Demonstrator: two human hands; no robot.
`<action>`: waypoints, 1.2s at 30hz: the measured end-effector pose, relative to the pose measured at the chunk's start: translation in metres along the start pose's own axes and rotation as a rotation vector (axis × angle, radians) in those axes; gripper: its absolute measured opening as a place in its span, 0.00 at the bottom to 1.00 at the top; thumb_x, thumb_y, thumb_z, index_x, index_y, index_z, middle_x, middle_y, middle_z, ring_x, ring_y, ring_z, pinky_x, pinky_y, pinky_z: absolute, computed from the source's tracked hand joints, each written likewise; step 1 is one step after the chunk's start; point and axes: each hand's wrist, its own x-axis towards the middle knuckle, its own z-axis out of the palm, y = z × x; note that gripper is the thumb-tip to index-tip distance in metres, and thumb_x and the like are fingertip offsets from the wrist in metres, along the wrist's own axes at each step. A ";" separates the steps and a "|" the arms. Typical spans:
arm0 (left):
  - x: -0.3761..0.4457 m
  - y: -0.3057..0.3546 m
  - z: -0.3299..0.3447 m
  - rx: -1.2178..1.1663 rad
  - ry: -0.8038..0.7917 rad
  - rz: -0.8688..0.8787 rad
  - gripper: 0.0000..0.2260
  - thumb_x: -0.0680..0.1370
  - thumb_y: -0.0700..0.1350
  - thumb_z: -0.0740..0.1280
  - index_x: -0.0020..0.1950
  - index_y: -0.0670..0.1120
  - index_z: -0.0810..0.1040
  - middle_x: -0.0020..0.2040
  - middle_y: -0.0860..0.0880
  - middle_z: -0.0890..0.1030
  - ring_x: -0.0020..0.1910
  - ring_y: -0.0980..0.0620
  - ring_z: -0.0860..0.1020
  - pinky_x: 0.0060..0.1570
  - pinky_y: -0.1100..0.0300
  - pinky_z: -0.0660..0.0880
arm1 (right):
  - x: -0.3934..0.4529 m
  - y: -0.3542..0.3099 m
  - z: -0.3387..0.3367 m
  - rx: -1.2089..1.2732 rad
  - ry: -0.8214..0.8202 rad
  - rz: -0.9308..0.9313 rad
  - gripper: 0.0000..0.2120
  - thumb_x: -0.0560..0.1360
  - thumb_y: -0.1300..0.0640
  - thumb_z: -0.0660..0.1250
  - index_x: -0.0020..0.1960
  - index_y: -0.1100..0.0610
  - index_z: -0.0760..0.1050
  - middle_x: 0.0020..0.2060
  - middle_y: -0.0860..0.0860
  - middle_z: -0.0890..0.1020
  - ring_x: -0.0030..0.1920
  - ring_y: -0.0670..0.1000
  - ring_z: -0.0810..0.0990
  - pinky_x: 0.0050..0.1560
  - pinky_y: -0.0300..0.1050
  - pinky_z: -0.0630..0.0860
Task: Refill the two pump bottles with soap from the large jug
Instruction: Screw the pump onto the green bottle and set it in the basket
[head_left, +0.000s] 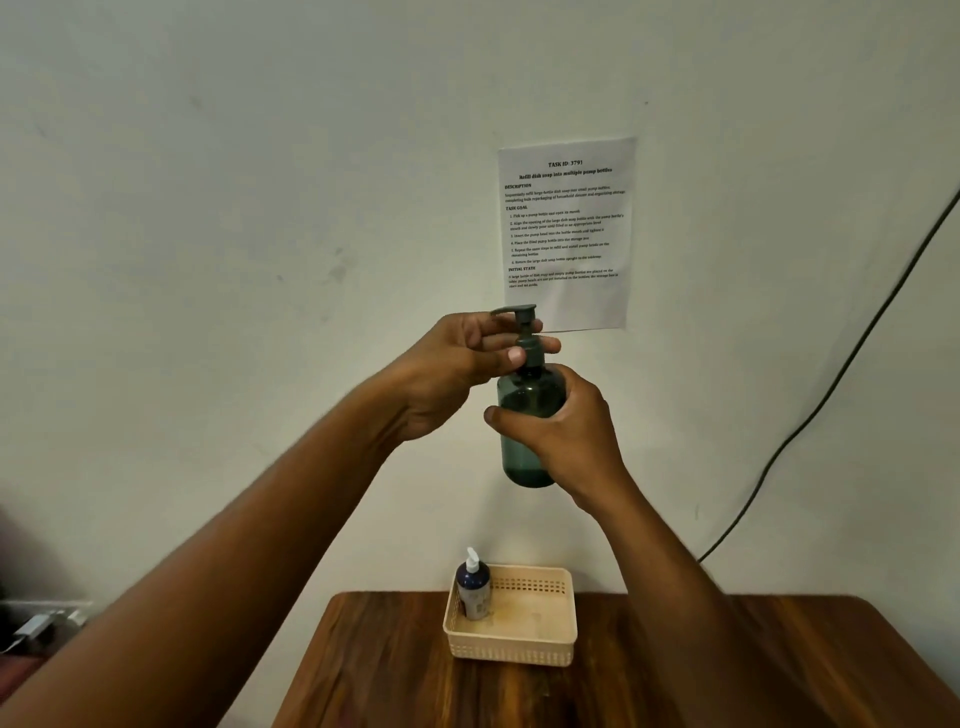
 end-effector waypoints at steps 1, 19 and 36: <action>-0.001 -0.002 0.001 0.007 0.054 0.000 0.18 0.81 0.38 0.71 0.71 0.41 0.78 0.63 0.45 0.86 0.61 0.52 0.85 0.61 0.62 0.76 | 0.001 -0.001 0.000 -0.001 0.004 -0.006 0.28 0.69 0.49 0.81 0.65 0.51 0.75 0.58 0.48 0.82 0.57 0.52 0.80 0.57 0.50 0.81; 0.002 -0.009 0.013 0.277 0.382 0.186 0.11 0.73 0.47 0.80 0.50 0.43 0.85 0.44 0.44 0.86 0.42 0.53 0.86 0.45 0.63 0.81 | 0.004 -0.006 0.003 -0.016 -0.011 -0.062 0.27 0.69 0.49 0.81 0.63 0.47 0.73 0.56 0.44 0.80 0.55 0.48 0.79 0.48 0.33 0.73; 0.000 -0.008 0.011 0.354 0.317 0.215 0.05 0.75 0.43 0.79 0.49 0.45 0.89 0.45 0.51 0.89 0.45 0.58 0.87 0.43 0.70 0.79 | 0.002 0.003 0.003 0.008 -0.048 -0.063 0.28 0.67 0.47 0.82 0.63 0.47 0.75 0.54 0.43 0.82 0.53 0.47 0.81 0.46 0.34 0.75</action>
